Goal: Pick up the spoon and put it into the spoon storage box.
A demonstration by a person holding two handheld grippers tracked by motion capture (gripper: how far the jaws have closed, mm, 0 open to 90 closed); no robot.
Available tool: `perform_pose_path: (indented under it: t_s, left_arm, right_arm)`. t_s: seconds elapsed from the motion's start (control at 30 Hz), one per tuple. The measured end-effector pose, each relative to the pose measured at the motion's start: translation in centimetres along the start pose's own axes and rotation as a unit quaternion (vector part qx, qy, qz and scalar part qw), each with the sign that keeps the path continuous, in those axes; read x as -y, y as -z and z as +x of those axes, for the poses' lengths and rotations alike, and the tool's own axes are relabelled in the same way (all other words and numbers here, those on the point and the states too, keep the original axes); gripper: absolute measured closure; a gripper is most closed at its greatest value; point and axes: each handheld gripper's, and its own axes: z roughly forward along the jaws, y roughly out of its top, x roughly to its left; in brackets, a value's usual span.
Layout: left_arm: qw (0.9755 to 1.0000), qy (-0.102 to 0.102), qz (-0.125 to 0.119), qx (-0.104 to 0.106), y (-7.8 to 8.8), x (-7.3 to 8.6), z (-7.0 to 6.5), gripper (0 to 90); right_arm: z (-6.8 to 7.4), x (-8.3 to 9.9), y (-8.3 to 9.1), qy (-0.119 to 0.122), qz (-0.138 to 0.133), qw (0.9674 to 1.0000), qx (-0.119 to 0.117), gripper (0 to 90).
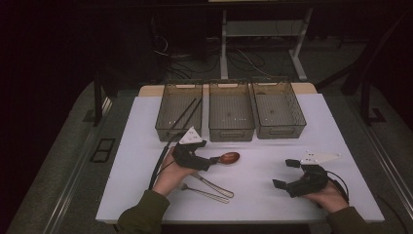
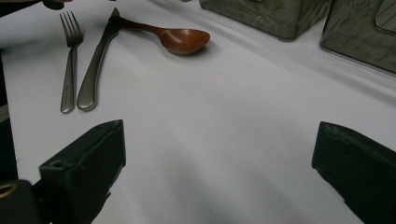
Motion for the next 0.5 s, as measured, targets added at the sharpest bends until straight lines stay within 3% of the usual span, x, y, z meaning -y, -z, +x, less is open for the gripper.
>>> perform_pose_path:
  t_s: [0.4,0.5]
  left_arm:
    - [0.9999,-0.003,0.007,0.013,-1.7,-0.4,-0.4,24.0]
    - [0.9999,0.005,0.007,0.014,-2.3,-0.5,-0.4,25.3]
  right_arm:
    - [0.0,0.0,-0.1,0.002,0.002,1.0000,0.000,2.2]
    - [0.0,0.0,-0.1,0.003,0.003,1.0000,0.000,2.2]
